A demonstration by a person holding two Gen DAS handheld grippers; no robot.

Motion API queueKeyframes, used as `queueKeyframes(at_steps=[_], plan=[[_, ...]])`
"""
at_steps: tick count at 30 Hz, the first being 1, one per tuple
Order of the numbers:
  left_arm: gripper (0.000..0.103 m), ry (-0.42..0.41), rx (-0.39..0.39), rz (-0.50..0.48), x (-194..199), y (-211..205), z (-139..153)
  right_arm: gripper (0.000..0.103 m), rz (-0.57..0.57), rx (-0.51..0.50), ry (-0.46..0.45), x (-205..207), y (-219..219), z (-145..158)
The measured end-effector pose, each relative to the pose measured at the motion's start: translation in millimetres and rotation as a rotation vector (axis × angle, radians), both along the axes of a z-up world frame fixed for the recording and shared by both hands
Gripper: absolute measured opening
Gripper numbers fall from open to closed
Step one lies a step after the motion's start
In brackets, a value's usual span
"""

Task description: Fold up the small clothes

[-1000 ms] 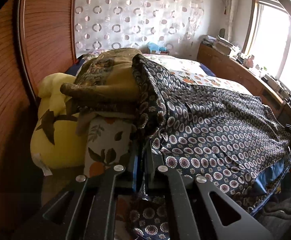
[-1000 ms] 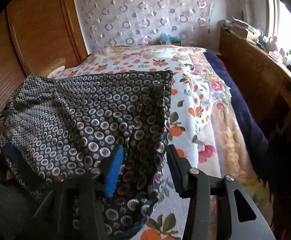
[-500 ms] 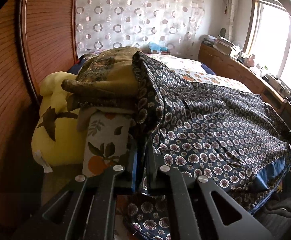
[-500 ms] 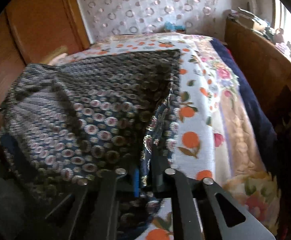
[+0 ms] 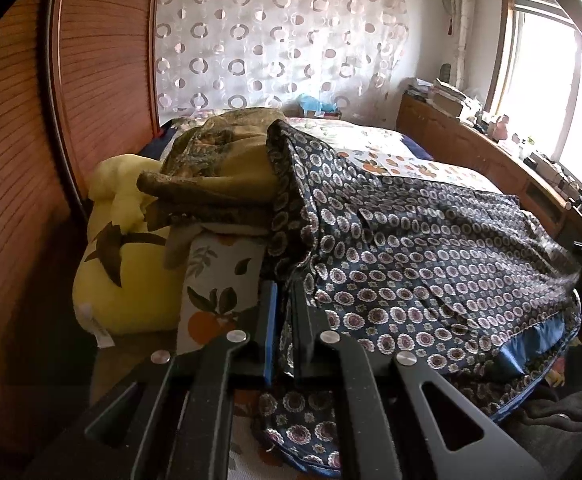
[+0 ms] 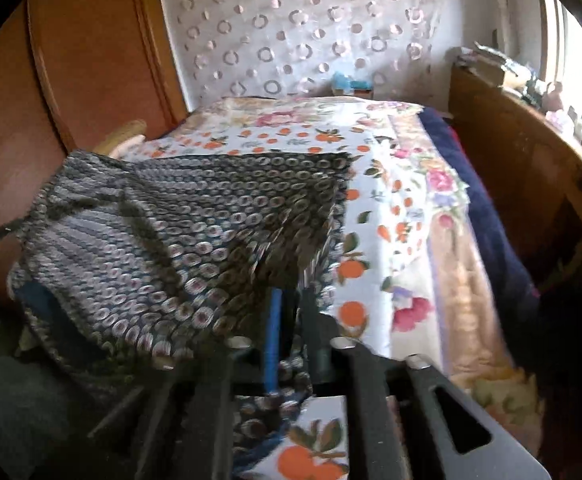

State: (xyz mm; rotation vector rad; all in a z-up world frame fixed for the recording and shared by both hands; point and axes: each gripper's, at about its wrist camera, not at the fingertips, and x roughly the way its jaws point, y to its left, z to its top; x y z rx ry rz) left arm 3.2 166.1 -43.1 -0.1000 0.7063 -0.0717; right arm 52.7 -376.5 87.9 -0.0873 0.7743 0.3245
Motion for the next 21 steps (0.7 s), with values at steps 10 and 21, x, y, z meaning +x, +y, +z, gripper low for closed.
queueKeyframes(at_steps=[10,21], plan=[[0.075,-0.032,-0.007,-0.02,0.5,-13.0,-0.4,0.05,-0.021,-0.016,-0.011,102.0,18.5,-7.0],[0.075,0.034,-0.02,-0.019,-1.9,-18.1,-26.8,0.006,-0.08,0.051,0.107,206.0,29.2,-37.1]])
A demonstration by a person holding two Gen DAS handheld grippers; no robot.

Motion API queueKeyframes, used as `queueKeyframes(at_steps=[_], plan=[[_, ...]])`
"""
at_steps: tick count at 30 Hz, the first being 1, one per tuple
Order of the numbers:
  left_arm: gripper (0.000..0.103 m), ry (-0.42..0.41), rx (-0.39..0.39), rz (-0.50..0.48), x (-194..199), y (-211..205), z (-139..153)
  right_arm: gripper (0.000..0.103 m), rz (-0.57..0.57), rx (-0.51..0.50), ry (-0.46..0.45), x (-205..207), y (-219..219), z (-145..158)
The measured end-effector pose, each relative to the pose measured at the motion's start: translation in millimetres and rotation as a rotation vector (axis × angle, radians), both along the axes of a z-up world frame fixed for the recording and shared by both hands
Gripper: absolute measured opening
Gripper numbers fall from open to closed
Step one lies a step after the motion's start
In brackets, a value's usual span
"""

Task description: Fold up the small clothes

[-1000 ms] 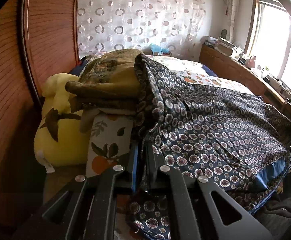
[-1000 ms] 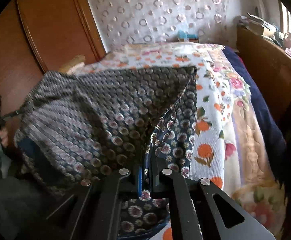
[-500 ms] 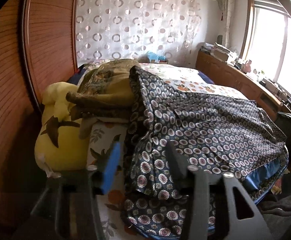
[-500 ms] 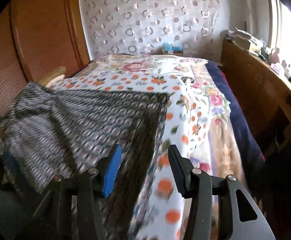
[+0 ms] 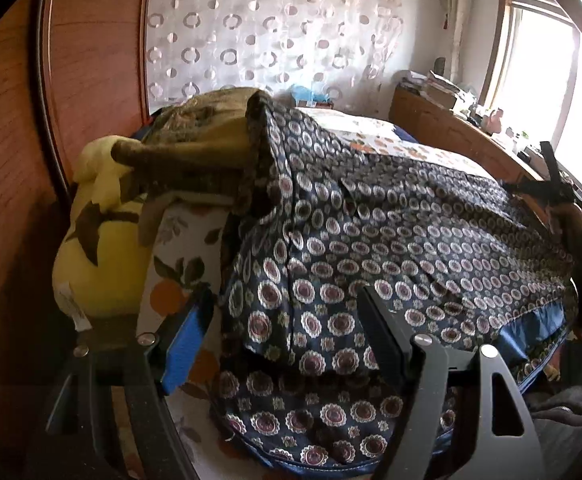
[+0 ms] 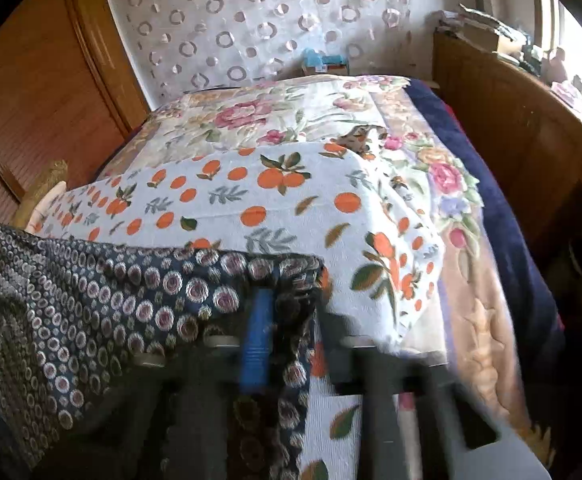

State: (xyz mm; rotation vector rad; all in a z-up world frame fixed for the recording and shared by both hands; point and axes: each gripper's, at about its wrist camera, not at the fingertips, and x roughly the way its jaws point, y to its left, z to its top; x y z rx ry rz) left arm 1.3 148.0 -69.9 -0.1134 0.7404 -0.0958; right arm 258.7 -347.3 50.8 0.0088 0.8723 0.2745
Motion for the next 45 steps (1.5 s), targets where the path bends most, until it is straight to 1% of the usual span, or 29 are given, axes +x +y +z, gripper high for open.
queueKeyframes(at_steps=[1,2,3,5,8,10,11,13,16,19,22,25,28,31,34,36,40,43,45], plan=[[0.075,0.003,0.001,0.0,-0.6,0.0,-1.9,0.006,0.006,0.004,-0.025,-0.6,1.0,1.5],[0.075,0.007,0.002,0.0,-0.7,0.0,-3.4,0.006,-0.011,-0.002,-0.069,-4.2,0.4,8.3],[0.075,0.008,0.002,0.0,-1.5,0.6,-4.5,0.006,-0.033,0.0,-0.089,0.2,-2.8,9.6],[0.075,0.006,-0.001,0.002,-2.7,1.8,-4.7,0.006,-0.076,-0.011,-0.107,-0.6,-3.6,12.9],[0.075,0.001,-0.002,0.001,-3.6,2.7,-3.9,0.007,-0.055,-0.066,-0.115,-5.3,4.4,13.1],[0.075,-0.002,0.003,0.003,-4.4,2.7,-3.1,0.022,-0.047,-0.116,-0.118,-10.9,11.0,13.3],[0.075,-0.002,0.005,0.004,-4.3,1.8,-2.5,0.027,-0.045,-0.135,-0.12,-14.5,12.7,14.5],[0.075,-0.003,0.008,0.006,-4.8,0.7,-1.6,0.047,-0.028,-0.161,-0.137,-25.4,19.4,17.5],[0.075,-0.002,0.01,0.009,-4.4,-0.8,-1.5,0.056,0.006,-0.18,-0.163,-46.9,32.9,28.3],[0.075,0.0,0.015,0.009,-4.1,-2.4,-1.9,0.059,0.065,-0.183,-0.182,-77.1,47.4,31.9],[0.075,0.0,0.018,0.011,-4.0,-3.0,-2.6,0.059,0.122,-0.174,-0.182,-104.1,61.6,25.9],[0.075,0.005,0.021,0.012,-3.4,-3.0,-3.2,0.059,0.174,-0.156,-0.156,-128.1,72.4,11.7],[0.075,0.006,0.028,0.021,-3.7,-1.8,-4.6,0.059,0.208,-0.162,-0.126,-141.0,79.1,-5.9],[0.075,0.009,0.028,0.033,-4.3,1.3,-6.3,0.059,0.235,-0.192,-0.104,-148.9,86.3,-23.7],[0.075,0.008,0.031,0.059,-5.3,7.7,-6.8,0.059,0.244,-0.202,-0.09,-150.9,87.9,-36.0],[0.075,0.01,0.018,0.073,-6.2,14.0,-7.9,0.059,0.249,-0.201,-0.09,-152.0,89.1,-44.2],[0.075,0.023,0.016,0.089,-5.3,20.0,-11.7,0.06,0.249,-0.19,-0.097,-152.7,89.1,-47.4],[0.075,0.033,0.0,0.09,-3.6,20.6,-14.9,0.064,0.243,-0.178,-0.094,-153.1,86.5,-46.2],[0.075,0.037,0.002,0.084,-2.6,19.0,-17.0,0.065,0.238,-0.18,-0.095,-153.1,86.1,-46.7]])
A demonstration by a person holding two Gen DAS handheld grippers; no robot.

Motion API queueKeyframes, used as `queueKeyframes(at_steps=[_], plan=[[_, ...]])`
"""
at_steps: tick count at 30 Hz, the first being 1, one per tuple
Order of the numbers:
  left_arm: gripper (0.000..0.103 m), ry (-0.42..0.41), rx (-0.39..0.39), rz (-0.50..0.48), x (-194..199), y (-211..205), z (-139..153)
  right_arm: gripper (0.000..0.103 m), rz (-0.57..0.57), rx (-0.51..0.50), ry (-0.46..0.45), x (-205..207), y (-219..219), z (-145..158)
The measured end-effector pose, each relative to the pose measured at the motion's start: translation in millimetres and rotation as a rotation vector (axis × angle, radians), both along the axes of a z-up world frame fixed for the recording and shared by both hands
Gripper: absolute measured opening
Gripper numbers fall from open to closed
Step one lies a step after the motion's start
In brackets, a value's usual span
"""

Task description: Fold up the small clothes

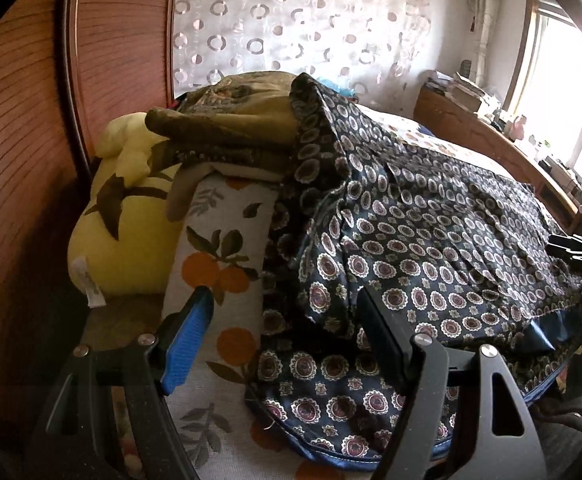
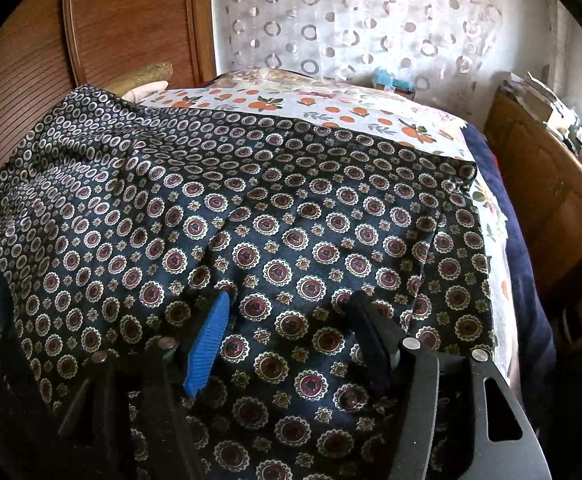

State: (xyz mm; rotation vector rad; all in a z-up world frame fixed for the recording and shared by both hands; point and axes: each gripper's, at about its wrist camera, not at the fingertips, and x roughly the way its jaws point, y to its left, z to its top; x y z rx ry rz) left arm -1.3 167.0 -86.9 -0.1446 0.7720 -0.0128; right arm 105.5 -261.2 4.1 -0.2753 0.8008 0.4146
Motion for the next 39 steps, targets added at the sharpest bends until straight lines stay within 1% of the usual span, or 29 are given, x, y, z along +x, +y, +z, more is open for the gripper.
queueKeyframes(at_steps=[1,3,5,8,10,13,14,15,16,17,18,19,20,24,27,31,33,39], plan=[[0.074,0.002,0.002,-0.002,0.4,-1.0,-0.6,0.065,-0.002,0.0,-0.001,0.0,-0.2,-0.4],[0.07,-0.001,-0.007,-0.009,0.9,-1.8,-1.1,0.066,-0.003,0.002,-0.001,0.6,1.5,-0.9],[0.063,0.004,-0.016,-0.011,2.7,-1.5,-2.3,0.067,-0.001,0.005,0.0,0.5,1.3,-0.9],[0.056,0.019,-0.017,-0.01,7.0,-1.0,-5.1,0.069,0.004,0.003,0.002,0.8,2.0,-1.0],[0.054,0.02,-0.028,-0.011,8.8,-0.3,-6.3,0.07,0.007,0.003,0.002,0.7,2.1,-1.1],[0.045,0.023,-0.04,-0.012,10.7,-0.2,-6.0,0.071,0.009,0.005,0.003,1.1,2.7,-1.6],[0.035,0.024,-0.045,-0.017,11.2,-0.2,-6.0,0.071,0.009,0.006,0.003,1.1,2.8,-2.0],[0.029,0.027,-0.053,-0.027,11.6,-0.9,-6.3,0.072,0.009,0.007,0.003,1.1,3.1,-2.3],[0.016,0.03,-0.059,-0.037,12.1,-2.2,-6.5,0.072,0.009,0.007,0.003,1.2,3.4,-2.6],[0.005,0.029,-0.067,-0.045,12.6,-3.4,-5.8,0.072,0.009,0.006,0.003,1.1,3.0,-2.3],[0.005,0.002,-0.089,-0.054,10.8,-4.3,-0.7,0.072,0.009,0.007,0.003,1.1,3.0,-2.3],[0.005,-0.06,-0.104,-0.05,4.9,-5.7,9.0,0.072,0.009,0.008,0.003,1.2,3.2,-2.5],[0.005,-0.092,-0.112,-0.054,1.5,-7.3,15.8,0.072,0.009,0.008,0.003,0.9,3.4,-2.4],[0.005,-0.17,-0.123,-0.101,-2.8,-25.2,47.9,0.072,0.006,0.008,0.002,1.0,3.8,-2.7],[0.005,-0.201,-0.109,-0.141,-0.6,-39.0,63.8,0.072,0.006,0.012,0.002,0.9,3.4,-2.7],[0.005,-0.238,-0.12,-0.192,4.2,-54.9,80.5,0.072,0.006,0.014,0.002,1.1,3.6,-3.2],[0.005,-0.253,-0.111,-0.219,9.7,-65.8,88.1,0.072,0.006,0.014,0.002,0.8,3.3,-3.2],[0.005,-0.284,-0.1,-0.294,22.0,-99.1,101.2,0.072,0.007,0.014,0.002,0.8,3.3,-3.1]])
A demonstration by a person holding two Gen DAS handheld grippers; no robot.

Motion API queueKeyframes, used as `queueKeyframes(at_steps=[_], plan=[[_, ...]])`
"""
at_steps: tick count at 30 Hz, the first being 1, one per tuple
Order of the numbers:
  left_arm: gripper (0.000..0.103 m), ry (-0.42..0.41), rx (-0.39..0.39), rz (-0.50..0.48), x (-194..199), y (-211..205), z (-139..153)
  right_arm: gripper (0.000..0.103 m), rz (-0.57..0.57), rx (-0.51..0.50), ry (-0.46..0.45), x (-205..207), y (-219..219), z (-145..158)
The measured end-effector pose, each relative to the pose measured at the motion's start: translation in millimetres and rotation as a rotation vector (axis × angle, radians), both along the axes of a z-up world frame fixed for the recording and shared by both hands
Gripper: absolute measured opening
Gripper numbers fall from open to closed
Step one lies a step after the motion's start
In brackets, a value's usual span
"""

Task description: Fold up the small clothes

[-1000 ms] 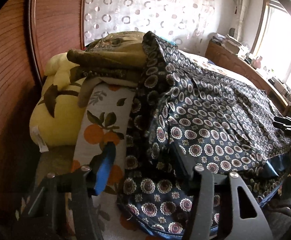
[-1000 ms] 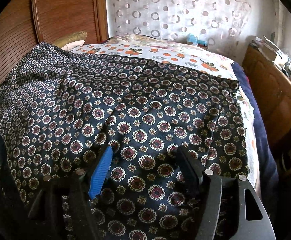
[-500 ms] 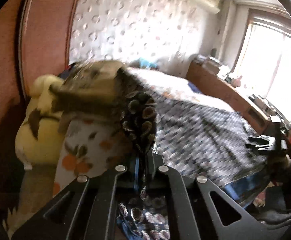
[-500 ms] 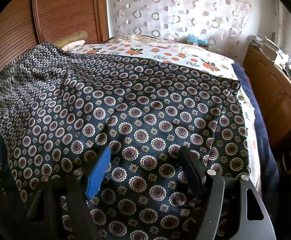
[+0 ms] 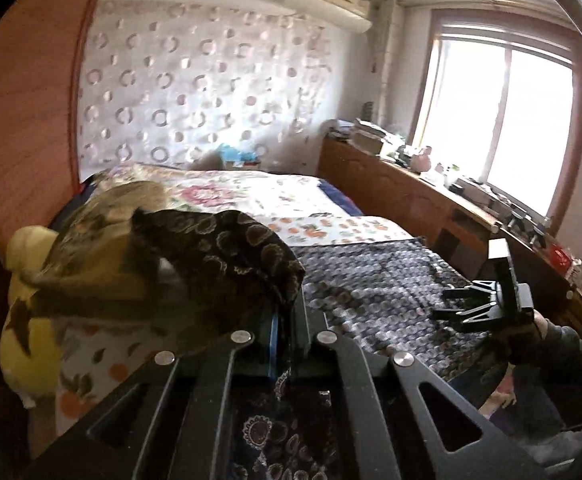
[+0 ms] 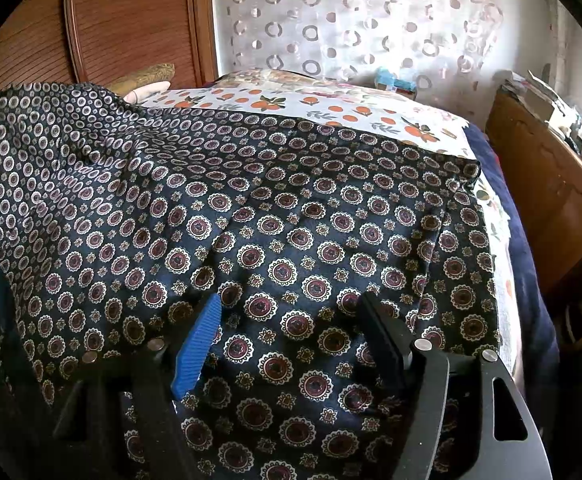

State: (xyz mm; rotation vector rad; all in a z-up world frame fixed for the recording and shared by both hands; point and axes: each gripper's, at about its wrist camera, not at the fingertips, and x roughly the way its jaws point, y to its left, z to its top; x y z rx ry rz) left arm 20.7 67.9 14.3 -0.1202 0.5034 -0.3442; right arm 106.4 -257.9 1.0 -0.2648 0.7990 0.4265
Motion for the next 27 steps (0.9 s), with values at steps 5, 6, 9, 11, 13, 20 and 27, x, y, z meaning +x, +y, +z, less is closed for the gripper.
queueKeyframes(at_steps=[5,6,9,11,13,20,27], plan=[[0.004,0.0,0.001,-0.08,20.7,-30.1,6.8,0.072,-0.005,-0.009,0.003,0.5,1.6,1.2],[0.004,-0.004,0.004,-0.093,23.4,-35.7,9.3,0.072,-0.003,-0.011,0.005,-0.5,1.4,1.8],[0.004,-0.015,0.004,-0.135,32.6,-55.2,19.1,0.072,-0.024,0.02,-0.013,-8.9,-4.2,10.1],[0.004,-0.021,0.004,-0.161,37.1,-67.3,24.4,0.072,-0.036,0.062,-0.027,-17.3,-10.0,16.9],[0.004,-0.026,0.007,-0.192,41.7,-83.1,31.2,0.072,-0.049,0.082,-0.046,-27.4,-14.0,22.1],[0.004,-0.044,0.017,-0.29,48.3,-131.9,50.7,0.072,-0.115,0.104,-0.09,-55.8,-38.0,31.4],[0.015,-0.011,0.109,-0.302,43.9,-164.8,34.6,0.072,-0.164,0.141,-0.081,-65.0,-55.9,32.4]])
